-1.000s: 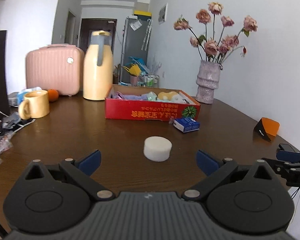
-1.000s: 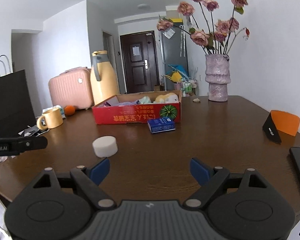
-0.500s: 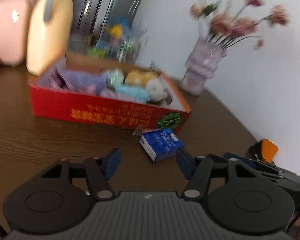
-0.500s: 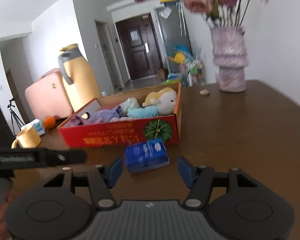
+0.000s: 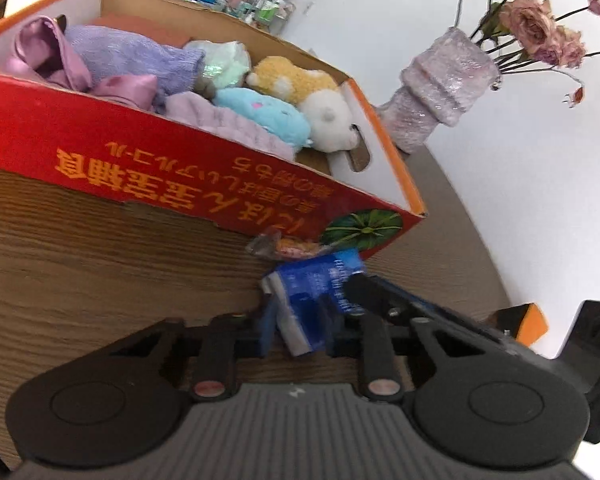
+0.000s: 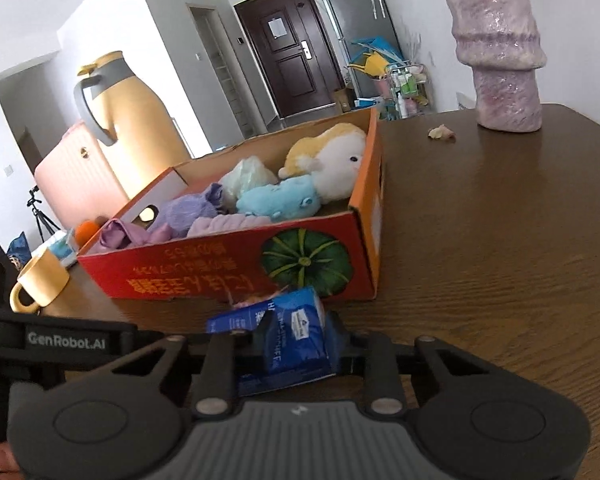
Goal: Organize soft objects
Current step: 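Grasp the small blue carton with both grippers and lift it, then carry the blue carton into the box and open both grippers, then withdraw both grippers from the box toward the white foam cylinder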
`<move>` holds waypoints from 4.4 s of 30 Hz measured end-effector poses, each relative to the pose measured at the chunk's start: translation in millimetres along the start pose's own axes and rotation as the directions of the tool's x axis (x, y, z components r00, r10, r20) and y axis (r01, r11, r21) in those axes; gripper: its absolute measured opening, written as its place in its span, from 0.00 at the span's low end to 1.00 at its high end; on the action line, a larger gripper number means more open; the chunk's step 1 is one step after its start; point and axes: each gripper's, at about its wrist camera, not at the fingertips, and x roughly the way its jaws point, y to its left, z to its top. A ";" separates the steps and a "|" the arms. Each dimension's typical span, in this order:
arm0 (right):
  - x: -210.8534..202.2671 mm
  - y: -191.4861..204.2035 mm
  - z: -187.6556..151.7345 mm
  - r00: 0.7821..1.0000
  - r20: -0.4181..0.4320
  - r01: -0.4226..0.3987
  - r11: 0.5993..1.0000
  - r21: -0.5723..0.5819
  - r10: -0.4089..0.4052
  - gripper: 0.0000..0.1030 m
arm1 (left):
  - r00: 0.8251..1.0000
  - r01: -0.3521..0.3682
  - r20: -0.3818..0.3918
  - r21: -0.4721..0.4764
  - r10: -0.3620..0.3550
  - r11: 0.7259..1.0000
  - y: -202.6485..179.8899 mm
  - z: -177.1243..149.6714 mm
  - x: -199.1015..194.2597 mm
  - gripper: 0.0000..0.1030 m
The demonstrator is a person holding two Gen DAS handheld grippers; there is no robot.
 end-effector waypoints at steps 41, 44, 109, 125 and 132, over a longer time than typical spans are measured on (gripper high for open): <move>-231.0 151.4 -155.1 0.982 0.188 0.006 0.998 -0.062 0.006 0.12 | 0.965 -0.007 0.254 0.268 -0.064 0.963 -29.2 -187.2 -230.1 0.21; -228.6 159.5 -141.0 0.979 0.203 -0.002 0.995 -0.100 0.023 0.12 | 0.948 -0.030 0.313 0.277 -0.061 0.960 -30.6 -177.1 -236.1 0.21; -222.6 118.9 -33.2 0.886 0.435 0.283 0.931 -0.233 -0.160 0.85 | 0.816 -0.390 0.572 0.434 0.086 0.812 -25.8 -110.7 -263.6 0.90; -260.8 151.6 -186.6 0.922 0.347 0.271 0.926 -0.263 -0.171 0.86 | 0.832 -0.414 0.525 0.371 0.180 0.831 24.0 -236.9 -302.5 0.95; -257.8 151.2 -186.1 0.921 0.346 0.277 0.927 -0.254 -0.180 0.87 | 0.865 -0.372 0.481 0.427 0.142 0.824 11.3 -243.9 -284.3 0.95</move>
